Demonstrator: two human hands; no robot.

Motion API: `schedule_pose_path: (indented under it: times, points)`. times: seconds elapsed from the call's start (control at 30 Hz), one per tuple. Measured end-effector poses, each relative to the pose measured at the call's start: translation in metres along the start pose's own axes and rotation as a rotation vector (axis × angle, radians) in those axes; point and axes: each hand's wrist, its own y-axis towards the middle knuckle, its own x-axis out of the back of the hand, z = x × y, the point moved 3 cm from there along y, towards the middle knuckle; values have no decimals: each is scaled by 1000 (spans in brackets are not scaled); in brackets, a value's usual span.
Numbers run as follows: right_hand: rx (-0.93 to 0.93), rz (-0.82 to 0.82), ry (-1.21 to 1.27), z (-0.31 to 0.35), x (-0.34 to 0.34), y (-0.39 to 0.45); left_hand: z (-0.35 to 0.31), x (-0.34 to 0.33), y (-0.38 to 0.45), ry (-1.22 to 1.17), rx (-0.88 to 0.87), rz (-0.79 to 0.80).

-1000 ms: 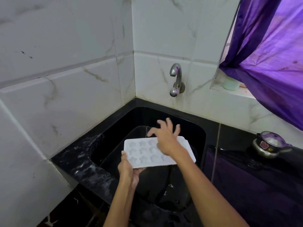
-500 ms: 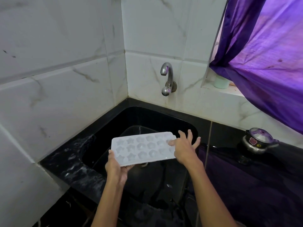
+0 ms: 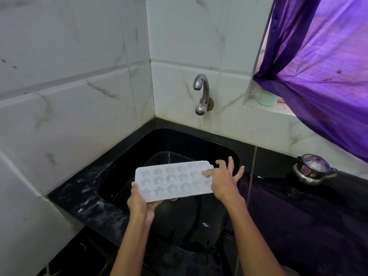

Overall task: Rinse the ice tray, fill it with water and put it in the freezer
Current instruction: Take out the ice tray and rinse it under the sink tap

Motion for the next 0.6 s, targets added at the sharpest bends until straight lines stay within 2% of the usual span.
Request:
schedule_pose_path:
  times: [0.6]
  points:
    - [16,3,-11,-4,-8,-1,2,0,-1,4,6,-7]
